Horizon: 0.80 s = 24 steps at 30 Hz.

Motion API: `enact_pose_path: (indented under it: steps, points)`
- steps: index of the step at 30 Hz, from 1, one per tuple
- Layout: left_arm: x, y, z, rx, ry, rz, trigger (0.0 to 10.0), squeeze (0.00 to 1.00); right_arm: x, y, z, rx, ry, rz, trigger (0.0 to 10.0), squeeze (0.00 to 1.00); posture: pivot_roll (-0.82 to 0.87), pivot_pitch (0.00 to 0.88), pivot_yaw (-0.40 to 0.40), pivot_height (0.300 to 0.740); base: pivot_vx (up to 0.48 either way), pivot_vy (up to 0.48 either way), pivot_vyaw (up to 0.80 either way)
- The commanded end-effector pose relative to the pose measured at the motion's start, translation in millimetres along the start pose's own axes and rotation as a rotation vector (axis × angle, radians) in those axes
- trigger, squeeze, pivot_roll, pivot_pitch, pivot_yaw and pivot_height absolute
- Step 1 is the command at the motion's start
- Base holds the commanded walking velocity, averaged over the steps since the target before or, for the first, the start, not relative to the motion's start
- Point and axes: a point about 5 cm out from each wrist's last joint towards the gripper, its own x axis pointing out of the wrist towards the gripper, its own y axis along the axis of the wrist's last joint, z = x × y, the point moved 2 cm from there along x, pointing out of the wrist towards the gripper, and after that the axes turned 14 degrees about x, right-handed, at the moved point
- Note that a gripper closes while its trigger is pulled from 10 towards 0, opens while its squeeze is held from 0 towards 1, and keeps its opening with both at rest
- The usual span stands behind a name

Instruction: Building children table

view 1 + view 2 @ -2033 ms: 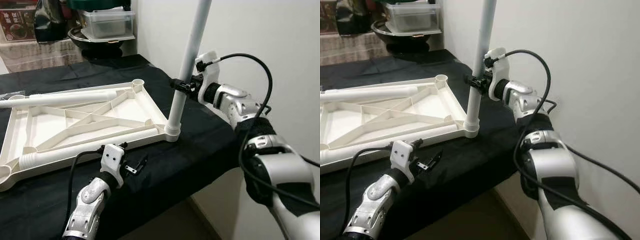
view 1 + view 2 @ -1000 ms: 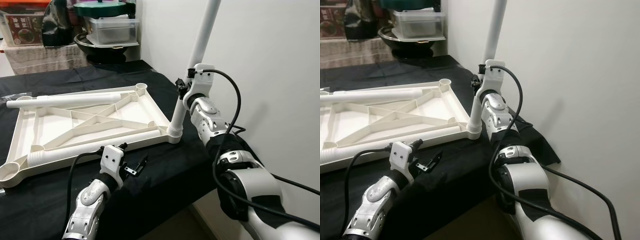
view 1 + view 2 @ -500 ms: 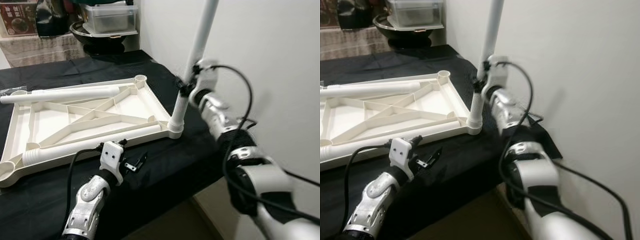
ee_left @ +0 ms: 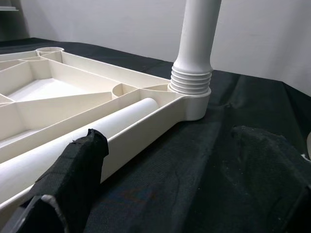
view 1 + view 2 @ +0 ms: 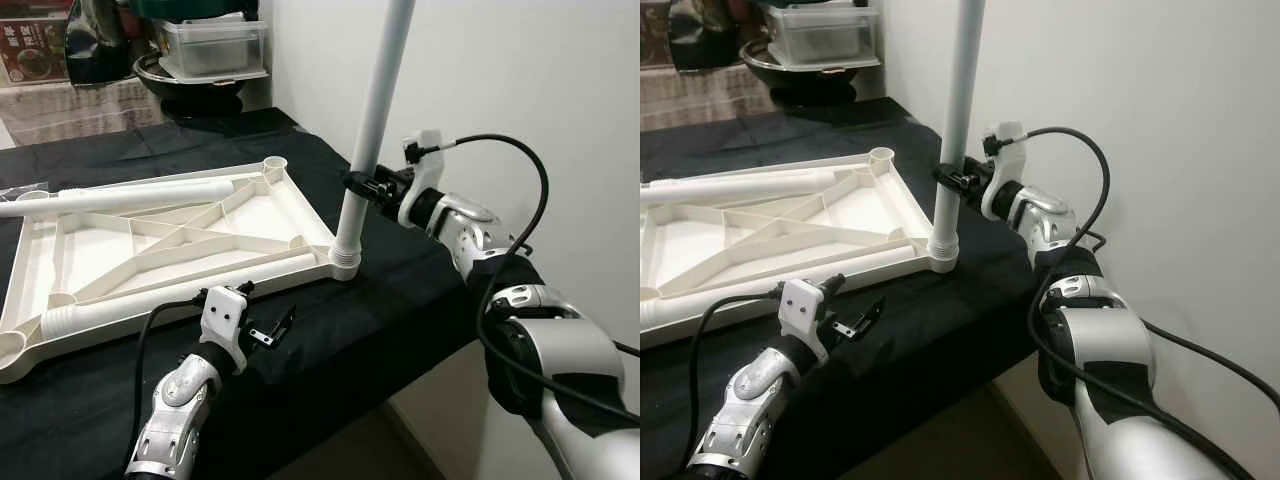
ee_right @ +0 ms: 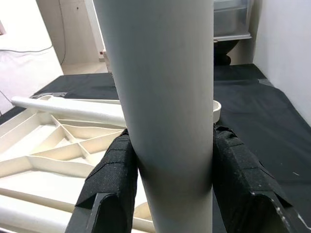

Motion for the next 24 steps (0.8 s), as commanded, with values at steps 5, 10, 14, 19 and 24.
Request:
enact_pose_path:
  steps: [5,10,14,19,24]
  points:
    - [0.0,-0.7,-0.5,0.004,-0.01,-0.008,10.0,0.0,8.7,-18.4,1.7,0.131,-0.118,0.033,0.0,0.0,0.03,0.0,-0.107,0.74,0.0,0.0,0.0]
    - [-1.1,-0.8,-0.5,0.008,-0.015,-0.01,10.0,0.0,4.6,-33.9,16.2,0.187,-0.305,0.052,0.0,0.0,0.03,0.0,-0.1,0.74,0.0,0.0,0.0]
    - [-0.2,-0.5,-0.1,0.009,-0.019,-0.009,10.0,0.0,-16.1,-53.2,46.2,0.135,-0.681,0.048,0.0,0.0,0.02,0.0,-0.099,0.74,0.0,0.0,0.0]
    - [0.2,-1.0,1.9,0.002,-0.019,-0.01,10.0,0.0,-11.0,-87.3,33.7,0.144,-0.748,0.036,0.0,0.0,0.02,0.0,-0.099,0.74,0.0,0.0,0.0]
    - [0.0,-1.1,3.4,-0.001,-0.024,-0.01,10.0,0.0,5.8,-103.4,7.3,0.131,-0.628,-0.005,10.0,0.0,0.02,0.0,-0.099,0.74,0.0,0.0,0.0]
